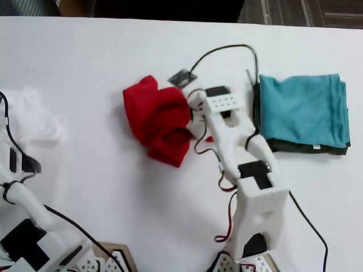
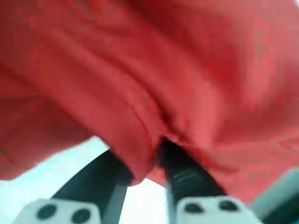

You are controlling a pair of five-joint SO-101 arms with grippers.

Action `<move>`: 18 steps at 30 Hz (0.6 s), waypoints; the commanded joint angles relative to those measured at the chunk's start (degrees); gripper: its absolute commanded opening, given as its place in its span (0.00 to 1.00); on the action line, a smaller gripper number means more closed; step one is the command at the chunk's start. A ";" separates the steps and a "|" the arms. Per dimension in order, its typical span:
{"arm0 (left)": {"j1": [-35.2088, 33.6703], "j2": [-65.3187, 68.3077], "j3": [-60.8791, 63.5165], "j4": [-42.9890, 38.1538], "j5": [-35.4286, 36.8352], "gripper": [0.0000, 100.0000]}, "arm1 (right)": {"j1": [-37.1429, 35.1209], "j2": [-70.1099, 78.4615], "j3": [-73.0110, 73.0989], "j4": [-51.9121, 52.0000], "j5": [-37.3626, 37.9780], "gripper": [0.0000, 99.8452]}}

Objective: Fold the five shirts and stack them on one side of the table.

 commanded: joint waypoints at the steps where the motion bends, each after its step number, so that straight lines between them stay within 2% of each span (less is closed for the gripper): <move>1: 0.35 -2.90 -0.31 -0.53 0.18 0.29 | 1.27 -6.81 -5.36 4.26 0.70 0.02; 5: 2.55 -2.90 1.98 -0.79 0.18 0.29 | 0.13 -15.16 -10.02 10.15 0.79 0.02; 10: 8.35 -2.99 9.01 -3.69 0.26 0.29 | -4.79 -27.12 -17.23 17.54 0.79 0.02; 18: 19.60 -3.34 17.01 -8.00 -0.18 0.29 | -9.45 -36.70 -23.65 20.00 0.70 0.02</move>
